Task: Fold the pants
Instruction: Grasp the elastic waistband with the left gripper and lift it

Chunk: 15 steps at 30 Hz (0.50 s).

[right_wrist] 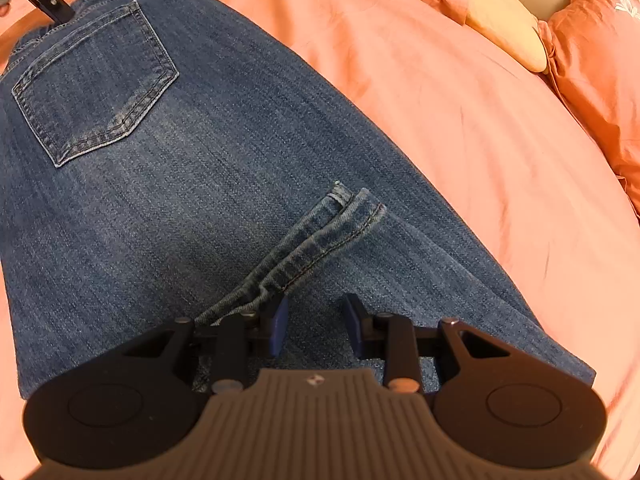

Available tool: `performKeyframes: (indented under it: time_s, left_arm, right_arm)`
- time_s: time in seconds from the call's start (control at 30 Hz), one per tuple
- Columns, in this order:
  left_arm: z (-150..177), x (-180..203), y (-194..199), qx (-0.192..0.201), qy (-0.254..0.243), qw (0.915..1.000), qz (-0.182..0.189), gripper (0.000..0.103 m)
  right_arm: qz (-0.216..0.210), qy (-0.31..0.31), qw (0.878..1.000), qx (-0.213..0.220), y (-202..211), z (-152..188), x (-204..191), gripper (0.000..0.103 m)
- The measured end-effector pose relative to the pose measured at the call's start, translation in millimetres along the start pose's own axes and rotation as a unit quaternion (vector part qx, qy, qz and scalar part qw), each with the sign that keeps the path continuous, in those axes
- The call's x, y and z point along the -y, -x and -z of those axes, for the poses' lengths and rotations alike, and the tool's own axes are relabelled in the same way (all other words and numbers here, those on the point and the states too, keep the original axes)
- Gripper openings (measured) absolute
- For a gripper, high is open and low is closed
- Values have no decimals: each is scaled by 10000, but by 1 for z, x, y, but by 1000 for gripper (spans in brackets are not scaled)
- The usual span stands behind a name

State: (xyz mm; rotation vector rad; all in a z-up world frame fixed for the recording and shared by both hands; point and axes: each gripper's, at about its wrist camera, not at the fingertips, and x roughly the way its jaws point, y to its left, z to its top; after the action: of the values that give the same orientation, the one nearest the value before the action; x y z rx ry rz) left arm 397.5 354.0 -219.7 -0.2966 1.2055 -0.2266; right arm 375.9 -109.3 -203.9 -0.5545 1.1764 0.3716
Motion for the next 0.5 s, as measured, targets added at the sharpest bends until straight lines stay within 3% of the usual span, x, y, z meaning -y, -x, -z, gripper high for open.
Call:
performKeyframes:
  time_s: [0.13, 0.27, 0.3, 0.37, 0.4, 0.5]
  left_arm:
    - [1, -7, -8, -14, 158, 9997, 186, 99]
    - [2, 2, -7, 16, 169, 9998, 108, 93]
    - [1, 3, -6, -15, 200, 9997, 101, 90]
    - [-1, 4, -5, -129, 367, 9989, 265, 66]
    - [-3, 4, -4, -194, 493, 9979, 372, 62]
    - [-4, 8, -5, -287, 564, 9975, 306, 61]
  right_arm:
    - [-67, -8, 10000, 4, -3, 1, 3, 29]
    - [-78, 0, 10000, 3, -6, 2, 4, 29]
    - [-83, -1, 10000, 3, -6, 2, 5, 29]
    - [-93, -17, 10000, 6, -6, 4, 6, 29]
    - [-92, -24, 10000, 12, -6, 4, 6, 29]
    - [-69, -74, 9999, 40, -5, 6, 6, 29]
